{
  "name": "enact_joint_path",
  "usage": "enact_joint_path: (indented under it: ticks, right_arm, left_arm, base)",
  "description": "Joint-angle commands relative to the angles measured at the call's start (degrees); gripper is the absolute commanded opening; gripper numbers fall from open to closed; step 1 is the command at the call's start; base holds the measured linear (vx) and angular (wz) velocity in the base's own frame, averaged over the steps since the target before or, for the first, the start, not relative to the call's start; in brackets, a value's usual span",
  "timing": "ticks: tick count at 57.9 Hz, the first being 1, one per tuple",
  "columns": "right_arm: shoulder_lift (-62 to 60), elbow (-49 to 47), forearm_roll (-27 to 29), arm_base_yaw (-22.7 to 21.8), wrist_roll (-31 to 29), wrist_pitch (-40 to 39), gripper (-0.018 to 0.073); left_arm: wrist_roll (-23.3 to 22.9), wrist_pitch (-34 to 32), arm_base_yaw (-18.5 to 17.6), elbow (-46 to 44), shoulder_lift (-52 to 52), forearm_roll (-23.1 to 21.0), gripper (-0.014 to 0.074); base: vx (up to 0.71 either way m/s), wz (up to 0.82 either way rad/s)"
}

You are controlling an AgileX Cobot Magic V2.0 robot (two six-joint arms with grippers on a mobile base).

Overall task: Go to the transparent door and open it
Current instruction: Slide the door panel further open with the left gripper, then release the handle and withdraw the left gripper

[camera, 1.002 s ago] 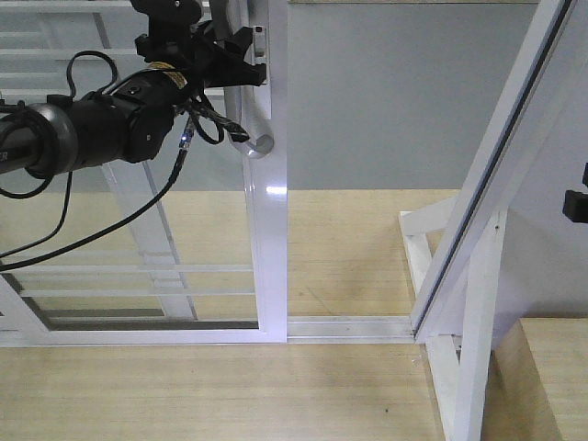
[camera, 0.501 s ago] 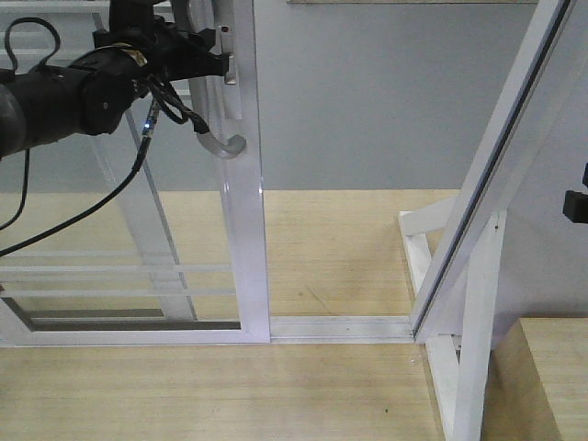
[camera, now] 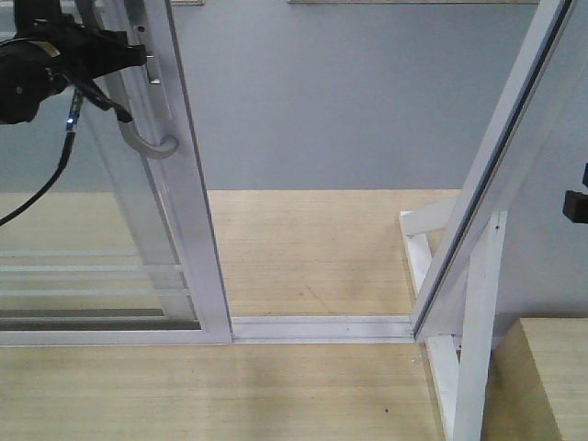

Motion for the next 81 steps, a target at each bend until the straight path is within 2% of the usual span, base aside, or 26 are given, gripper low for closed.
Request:
enact_joint_path:
  ticks: [1,13,33,47,64,75,81]
  right_arm:
    - [-0.5,-1.7,-1.0,-0.3,-0.4,-3.5,0.0427]
    - [-0.5,-1.7,-1.0,-0.3,-0.4,-3.5,0.0427]
    - [-0.5,-1.7,-0.9,-0.3,-0.3,-3.1,0.0427]
    - [-0.5,-1.7,-0.9,-0.3,-0.3,-3.1,0.0427]
    - [-0.5,-1.7,-0.9,-0.3,-0.3,-3.1,0.0427]
    - [-0.5,-1.7,-0.9,-0.3,-0.3,-3.1,0.0427]
    - [-0.5,-1.7,-0.9,-0.3,-0.3,-3.1,0.0427]
  left_arm:
    - [0.0,-4.5,1.3,2.5,-6.5,0.7,0.042]
    - [0.0,-5.0,2.9,14.6,-16.2,1.3,0.042]
    - [-0.5,-5.0,-0.9,32.7,-40.7,1.2,0.0419]
    - [-0.6,-3.9,-0.9,36.4,-53.0,0.8,0.0419]
    - [-0.1,-4.2,-0.7,36.8,-55.1,0.8,0.0407]
    - [-0.5,-2.9,-0.7,40.1,-59.1,1.0,0.033]
    - [-0.5,-2.9,-0.6,42.8,-64.4,1.4,0.0231]
  base:
    - [0.0,0.0]
    - [0.0,0.0]
    - [0.0,0.0]
    - [0.0,0.0]
    - [0.0,0.0]
    - [0.0,0.0]
    - [0.0,0.0]
